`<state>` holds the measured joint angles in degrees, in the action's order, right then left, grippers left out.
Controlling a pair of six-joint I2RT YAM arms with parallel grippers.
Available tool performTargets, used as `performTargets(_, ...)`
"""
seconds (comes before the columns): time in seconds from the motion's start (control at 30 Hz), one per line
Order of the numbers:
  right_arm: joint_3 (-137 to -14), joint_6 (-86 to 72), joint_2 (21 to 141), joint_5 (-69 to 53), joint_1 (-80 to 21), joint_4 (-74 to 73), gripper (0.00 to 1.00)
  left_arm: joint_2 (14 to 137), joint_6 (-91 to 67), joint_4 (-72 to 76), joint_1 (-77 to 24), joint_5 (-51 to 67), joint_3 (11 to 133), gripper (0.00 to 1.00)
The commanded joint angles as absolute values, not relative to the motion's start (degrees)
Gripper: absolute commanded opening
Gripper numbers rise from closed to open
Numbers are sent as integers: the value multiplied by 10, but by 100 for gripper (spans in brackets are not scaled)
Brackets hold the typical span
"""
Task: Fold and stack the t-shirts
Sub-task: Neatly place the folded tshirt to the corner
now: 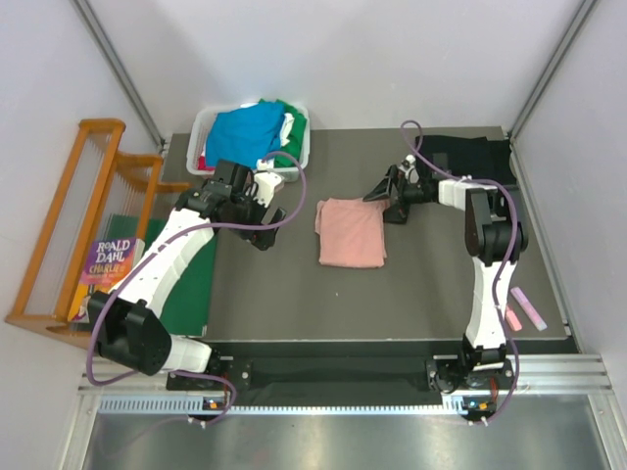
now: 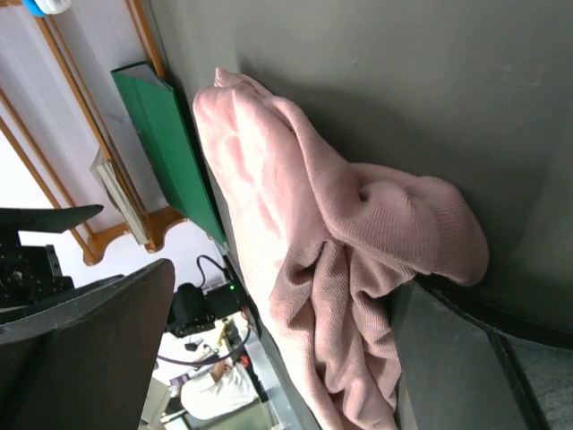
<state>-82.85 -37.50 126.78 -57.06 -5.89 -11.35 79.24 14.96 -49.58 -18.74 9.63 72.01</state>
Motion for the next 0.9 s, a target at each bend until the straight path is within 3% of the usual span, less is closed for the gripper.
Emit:
performTargets(0.0,-788,-338,1280,-507,-73,-134,100,785,149,-499,-185,105,745,99)
performTargets(0.3,-728,-331,1265,-495,-94,-120,100,784,153,-501,-185,96,756,99)
performTargets(0.4,-730,-329,1272,-495,-98,-127,95,783,154,-504,-185,97,763,99)
performTargets(0.53,-735,-331,1281,-496,-103,-128,65,781,155,-507,-185,93,766,99)
performTargets(0.6,-737,-330,1287,-495,-105,-132,56,780,156,-507,-185,92,767,99)
performTargets(0.63,-739,-330,1289,-495,-106,-132,45,779,158,-508,-185,88,768,99)
performTargets(0.73,-749,-327,1303,-498,-108,-140,24,778,161,-510,-185,84,768,99)
performTargets(0.8,-751,-328,1313,-500,-108,-141,15,776,162,-509,-185,84,767,99)
performTargets(0.83,-755,-329,1317,-503,-109,-142,1,776,162,-509,-185,84,766,99)
performTargets(0.87,-757,-330,1319,-504,-110,-142,0,775,161,-509,-185,84,765,99)
